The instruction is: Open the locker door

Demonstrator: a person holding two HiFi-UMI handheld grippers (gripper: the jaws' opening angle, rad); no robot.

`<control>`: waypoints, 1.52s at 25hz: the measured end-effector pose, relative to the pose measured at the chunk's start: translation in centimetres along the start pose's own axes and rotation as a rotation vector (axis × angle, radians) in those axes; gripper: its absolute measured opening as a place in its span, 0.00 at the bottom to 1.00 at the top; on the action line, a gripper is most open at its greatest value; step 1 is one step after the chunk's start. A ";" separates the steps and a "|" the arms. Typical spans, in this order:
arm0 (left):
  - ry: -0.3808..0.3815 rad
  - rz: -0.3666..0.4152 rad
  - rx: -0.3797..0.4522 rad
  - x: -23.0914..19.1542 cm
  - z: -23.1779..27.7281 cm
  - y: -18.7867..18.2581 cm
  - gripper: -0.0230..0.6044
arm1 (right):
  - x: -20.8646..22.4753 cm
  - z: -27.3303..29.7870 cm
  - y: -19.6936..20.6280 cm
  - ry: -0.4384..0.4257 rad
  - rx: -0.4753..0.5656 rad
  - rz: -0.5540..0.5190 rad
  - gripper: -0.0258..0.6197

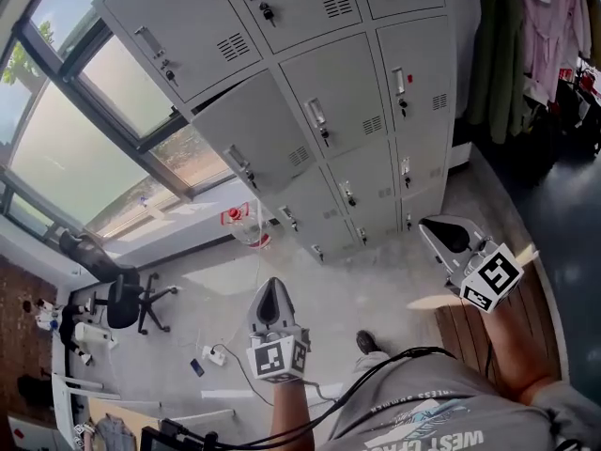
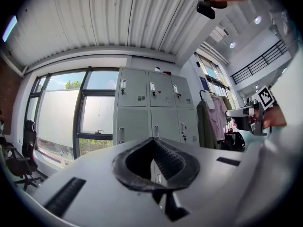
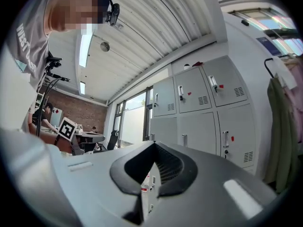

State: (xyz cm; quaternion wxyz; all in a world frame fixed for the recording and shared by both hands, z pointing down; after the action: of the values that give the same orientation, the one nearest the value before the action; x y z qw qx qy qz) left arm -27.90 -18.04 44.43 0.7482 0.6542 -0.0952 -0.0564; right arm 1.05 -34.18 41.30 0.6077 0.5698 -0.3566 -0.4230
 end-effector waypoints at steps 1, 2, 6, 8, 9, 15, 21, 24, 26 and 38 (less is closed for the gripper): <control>0.005 0.000 -0.005 0.3 -1.2 -0.1 0.04 | -0.8 -0.6 -0.2 -0.006 0.002 -0.002 0.03; 0.007 0.000 -0.006 0.5 -2.5 -0.2 0.04 | -1.6 -1.2 -0.5 -0.011 0.004 -0.004 0.03; -0.001 0.003 0.013 0.4 -7.7 -0.8 0.04 | -5.5 -3.3 -1.4 -0.031 0.019 -0.012 0.03; -0.005 0.004 0.024 0.0 -10.3 -0.6 0.04 | -7.9 -4.6 -1.6 -0.033 0.025 -0.016 0.03; -0.003 0.007 0.026 -0.1 -11.6 -0.5 0.04 | -9.2 -5.3 -1.7 -0.033 0.027 -0.019 0.03; 0.029 0.013 0.017 -1.0 -21.5 0.5 0.04 | -18.3 -10.6 -2.6 -0.018 0.029 -0.022 0.03; 0.057 0.005 0.013 -1.0 -31.9 1.6 0.04 | -27.6 -17.6 -3.6 -0.001 0.036 -0.036 0.03; 0.078 0.007 0.015 0.3 -35.6 1.6 0.04 | -30.6 -21.3 -4.0 0.015 0.027 -0.040 0.03; 0.091 0.011 0.021 1.3 -37.8 1.4 0.04 | -32.1 -23.6 -4.4 0.023 0.025 -0.046 0.03; 0.079 0.008 0.044 7.1 -49.0 1.0 0.04 | -38.0 -34.8 -4.7 0.009 -0.007 -0.105 0.03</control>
State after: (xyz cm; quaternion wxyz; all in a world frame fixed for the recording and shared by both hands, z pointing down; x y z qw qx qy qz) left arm -10.38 28.04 39.76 0.7369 0.6719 -0.0693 -0.0253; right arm 17.68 14.44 35.10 0.5883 0.5875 -0.3219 -0.4529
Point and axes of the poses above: the fingertips, and each gripper's own axes: z forward along the fingers, x to its right, y out of its underside, the point moved 4 cm from there along -z, backward along the fingers, and after that the axes turned 10 degrees about -x, right-handed, at the moved point
